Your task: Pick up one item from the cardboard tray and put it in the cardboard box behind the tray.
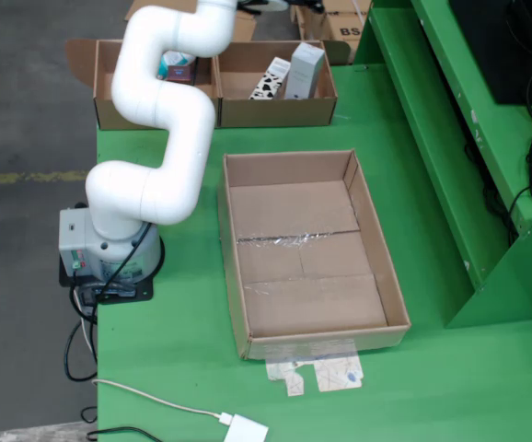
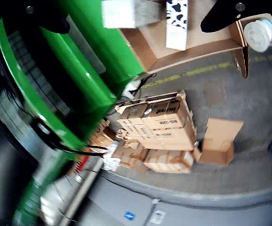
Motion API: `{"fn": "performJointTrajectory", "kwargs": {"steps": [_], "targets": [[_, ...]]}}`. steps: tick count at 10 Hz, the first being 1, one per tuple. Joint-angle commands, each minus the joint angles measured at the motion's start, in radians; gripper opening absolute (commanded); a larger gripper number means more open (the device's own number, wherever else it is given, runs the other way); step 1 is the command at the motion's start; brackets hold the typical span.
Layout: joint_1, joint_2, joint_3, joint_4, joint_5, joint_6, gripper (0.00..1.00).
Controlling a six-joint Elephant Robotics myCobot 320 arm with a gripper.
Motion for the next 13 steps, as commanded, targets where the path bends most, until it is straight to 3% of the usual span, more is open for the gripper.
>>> {"fn": "performJointTrajectory", "kwargs": {"steps": [1,2,5,9,11,12,13], "targets": [[-0.167,0.851,-0.874,-0.630,0.285,0.334,1.00],[-0.187,1.093,-1.219,-0.518,0.290,0.371,1.00],[-0.207,1.576,-1.640,-0.569,0.289,0.477,1.00],[-0.231,2.048,-1.834,-0.842,0.293,0.557,1.00],[-0.276,2.225,-1.861,-0.971,0.293,0.553,1.00],[-0.276,2.225,-1.861,-0.971,0.293,0.553,1.00],[-0.421,2.311,-1.893,-0.978,0.324,0.427,1.00]]}}
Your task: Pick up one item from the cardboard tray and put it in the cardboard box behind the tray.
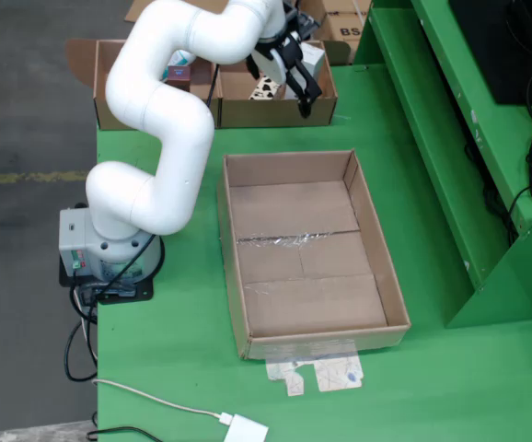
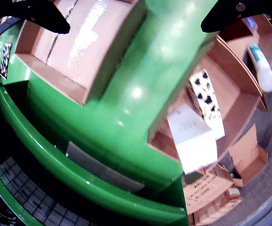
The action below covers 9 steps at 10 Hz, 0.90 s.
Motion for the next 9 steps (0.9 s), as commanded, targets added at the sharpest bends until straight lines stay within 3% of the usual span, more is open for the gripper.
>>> {"fn": "performJointTrajectory", "kwargs": {"steps": [1,2,3,4,5,7,9], "targets": [[-0.554,1.717,-1.432,-0.201,0.136,-0.452,1.00],[-0.784,1.709,-1.498,-0.115,0.213,-0.630,1.00],[-0.784,1.709,-1.498,-0.115,0.213,-0.630,1.00],[-1.191,1.566,-1.592,0.087,0.356,-0.947,1.00],[-1.489,1.379,-1.626,0.257,0.457,-1.200,1.00],[-1.928,1.070,-1.562,0.400,0.549,-1.550,1.00],[-2.221,0.829,-1.449,0.447,0.589,-1.779,1.00]]}}
